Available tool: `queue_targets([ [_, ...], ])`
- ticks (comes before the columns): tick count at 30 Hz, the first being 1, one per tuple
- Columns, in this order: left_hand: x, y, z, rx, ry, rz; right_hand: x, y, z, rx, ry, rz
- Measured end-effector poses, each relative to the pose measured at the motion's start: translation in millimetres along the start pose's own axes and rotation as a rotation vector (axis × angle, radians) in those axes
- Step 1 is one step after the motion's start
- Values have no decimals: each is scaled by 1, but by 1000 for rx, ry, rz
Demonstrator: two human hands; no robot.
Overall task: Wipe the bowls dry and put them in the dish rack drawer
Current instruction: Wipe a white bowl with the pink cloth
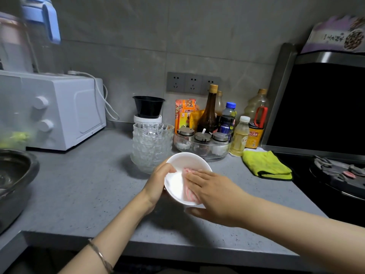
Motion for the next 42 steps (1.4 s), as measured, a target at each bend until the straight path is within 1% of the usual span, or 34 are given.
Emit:
queue_targets([
  [3,-4,-1,3,1,-3,-1,0,8,4,4,-10,32],
  [6,-10,-2,7,-23,-13,-31,2,15,16,30,-41,18],
  [9,-10,0,5,0,-21,-73,12,17,19,37,-145,34],
  [12,-8,3,2,20,17,-80,17,14,18,13,-249,86],
  [14,-6,3,1,54,36,-62,18,8,19,32,-293,121],
  [15,-4,2,1,69,44,-48,16,5,15,43,-273,138],
  [17,-5,2,0,89,49,-41,9,-1,4,25,-125,134],
  [19,-7,2,1,79,38,-61,1,-4,0,21,108,81],
  [21,-10,3,3,30,38,-89,0,-5,4,37,227,-5],
  [22,-11,4,4,13,38,-115,4,-4,4,83,192,-17],
  [25,-8,5,4,10,25,-178,17,-3,10,53,-66,37],
  [26,-6,5,4,-5,42,-159,17,-4,10,61,-144,62],
  [28,-2,4,4,22,66,-85,16,-5,10,59,-271,92],
  [29,0,3,3,49,68,-51,12,-5,7,33,-232,94],
  [31,0,3,3,75,69,-14,6,-6,-2,-62,27,70],
  [32,-1,3,3,72,63,-7,6,-7,-5,-84,161,23],
  [33,-2,2,4,58,52,-7,8,-7,-3,-87,245,-30],
  [34,-2,1,5,43,42,-10,11,-8,-4,-111,299,-60],
  [36,-3,2,2,0,75,-32,19,-10,-2,-113,316,-98],
  [38,-1,4,2,-66,94,-55,24,-12,5,-113,235,-144],
  [40,4,6,5,-90,80,-44,24,-14,9,-35,-5,-124],
  [42,10,6,8,-58,90,45,17,-11,3,11,-269,-140],
])
Point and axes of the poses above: each hand's wrist, its own y-axis away from the middle knuckle, its own z-axis out of the back of the hand, x = y × z, the point moved 3 cm from there along -y, towards the middle knuckle, and after that the axes turned 15 degrees about y, right-handed, at the moved point
